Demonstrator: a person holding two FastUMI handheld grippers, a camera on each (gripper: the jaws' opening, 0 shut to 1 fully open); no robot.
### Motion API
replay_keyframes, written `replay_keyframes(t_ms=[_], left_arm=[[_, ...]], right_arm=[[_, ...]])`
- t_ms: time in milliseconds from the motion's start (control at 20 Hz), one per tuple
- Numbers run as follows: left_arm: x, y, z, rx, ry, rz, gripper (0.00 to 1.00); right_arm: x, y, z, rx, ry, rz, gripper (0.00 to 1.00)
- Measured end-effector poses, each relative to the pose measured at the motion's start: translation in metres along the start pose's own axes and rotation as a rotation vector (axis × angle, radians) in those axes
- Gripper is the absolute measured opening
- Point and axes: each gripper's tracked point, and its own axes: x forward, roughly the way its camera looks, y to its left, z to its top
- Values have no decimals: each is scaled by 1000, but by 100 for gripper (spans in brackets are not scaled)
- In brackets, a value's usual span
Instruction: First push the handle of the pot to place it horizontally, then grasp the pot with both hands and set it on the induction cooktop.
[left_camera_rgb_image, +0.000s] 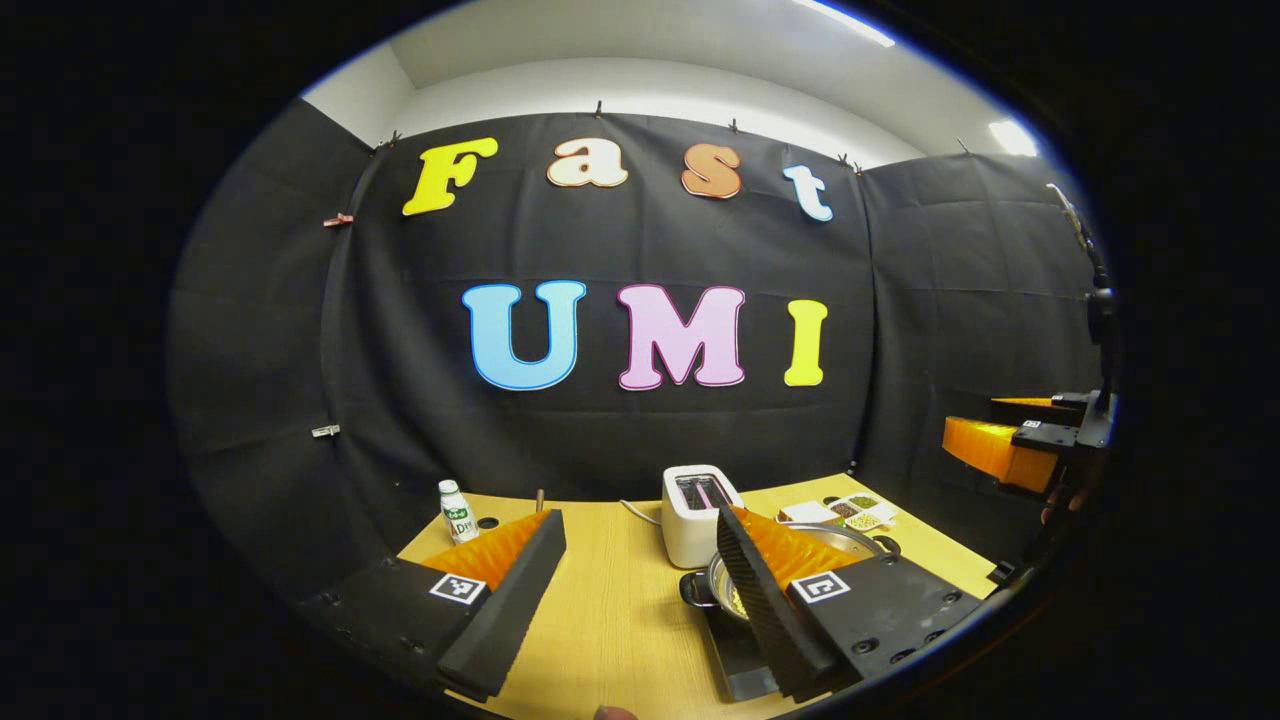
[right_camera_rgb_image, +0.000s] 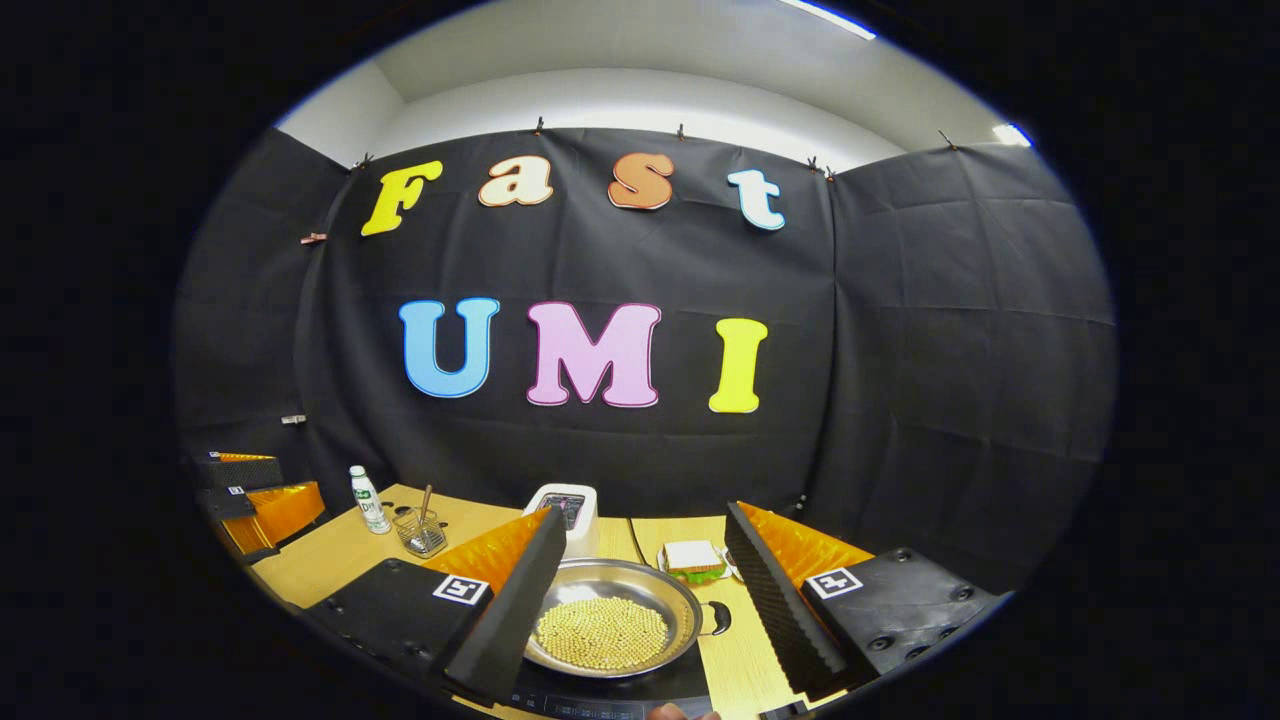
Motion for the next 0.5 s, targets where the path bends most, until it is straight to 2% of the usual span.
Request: replay_keyframes(t_ms=[500], left_arm=[[5, -6, 1, -1, -6, -5, 95]], right_arm=[[6, -1, -1, -1, 3, -4, 99]])
